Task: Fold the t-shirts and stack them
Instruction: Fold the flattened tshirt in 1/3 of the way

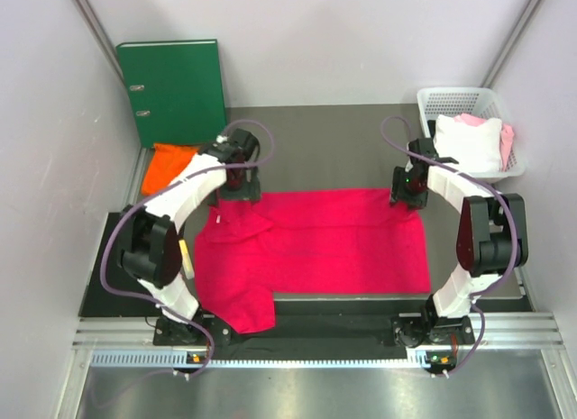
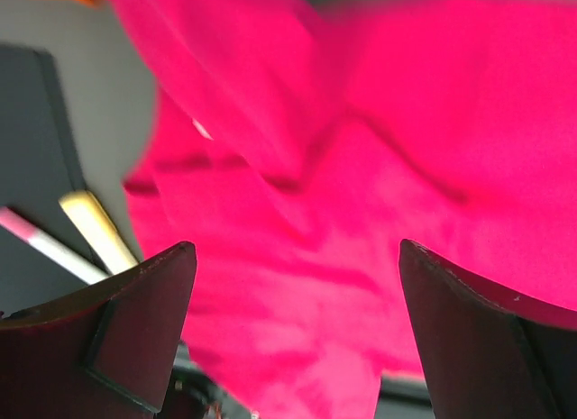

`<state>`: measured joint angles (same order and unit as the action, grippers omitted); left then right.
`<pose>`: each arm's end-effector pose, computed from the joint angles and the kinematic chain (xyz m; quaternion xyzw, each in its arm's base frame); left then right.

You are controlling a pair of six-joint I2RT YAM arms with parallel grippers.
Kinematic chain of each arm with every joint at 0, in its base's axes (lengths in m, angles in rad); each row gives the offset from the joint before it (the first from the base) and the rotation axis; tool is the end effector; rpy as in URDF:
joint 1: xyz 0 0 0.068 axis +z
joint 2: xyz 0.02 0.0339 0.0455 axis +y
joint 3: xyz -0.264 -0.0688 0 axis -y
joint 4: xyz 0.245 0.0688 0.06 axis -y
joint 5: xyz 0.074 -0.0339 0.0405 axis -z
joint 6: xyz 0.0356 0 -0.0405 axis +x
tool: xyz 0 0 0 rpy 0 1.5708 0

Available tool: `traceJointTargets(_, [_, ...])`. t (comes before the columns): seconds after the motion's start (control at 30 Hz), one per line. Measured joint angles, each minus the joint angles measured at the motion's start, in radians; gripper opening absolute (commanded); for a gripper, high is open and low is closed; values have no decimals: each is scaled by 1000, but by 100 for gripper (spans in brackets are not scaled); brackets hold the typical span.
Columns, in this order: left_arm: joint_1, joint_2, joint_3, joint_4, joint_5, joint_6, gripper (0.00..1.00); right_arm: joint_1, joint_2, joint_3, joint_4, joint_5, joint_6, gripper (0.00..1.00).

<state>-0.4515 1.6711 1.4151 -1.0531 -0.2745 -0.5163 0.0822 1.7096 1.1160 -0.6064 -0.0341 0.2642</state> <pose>0.2981 -0.1338 0.2676 -0.0497 0.9810 0.0599 0.1775 0.3317 0.0285 0.1855 0.0862 0.9789 0.0483 0.1787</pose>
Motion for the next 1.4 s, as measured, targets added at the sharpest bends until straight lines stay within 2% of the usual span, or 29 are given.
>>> traceJointTargets(0.13, [165,83,29,56,3,46,98,-2,-3,18,15,56,2,52])
traceJointTargets(0.23, [242,162,51,69,-11,78,98,-2,-3,18,18,88,6,51])
traceJointTargets(0.43, [278,300,102,96,-10,120,98,-2,3,18,26,136,11,51])
traceJointTargets(0.57, [282,343,125,123,8,122,88,-2,3,18,37,165,14,50])
traceJointTargets(0.6, [283,350,127,130,14,122,83,-2,4,18,39,171,16,50])
traceJointTargets(0.67, [284,364,134,139,24,122,60,-2,8,18,45,180,16,48])
traceJointTargets(0.7, [284,373,142,143,27,121,46,-2,14,18,50,185,16,44])
traceJointTargets(0.73, [285,383,150,148,27,117,19,-2,22,18,58,189,16,38])
traceJointTargets(0.77, [285,396,162,152,28,121,4,-2,34,18,68,193,16,27])
traceJointTargets(0.8, [286,410,176,156,28,119,0,-2,46,18,76,195,14,8])
traceJointTargets(0.9, [289,457,231,148,27,124,0,-2,85,17,102,194,13,0])
traceJointTargets(1.17, [303,530,422,121,29,111,0,-2,117,61,79,202,-2,0])
traceJointTargets(1.4, [325,647,667,116,42,99,0,-4,259,254,63,235,-10,0])
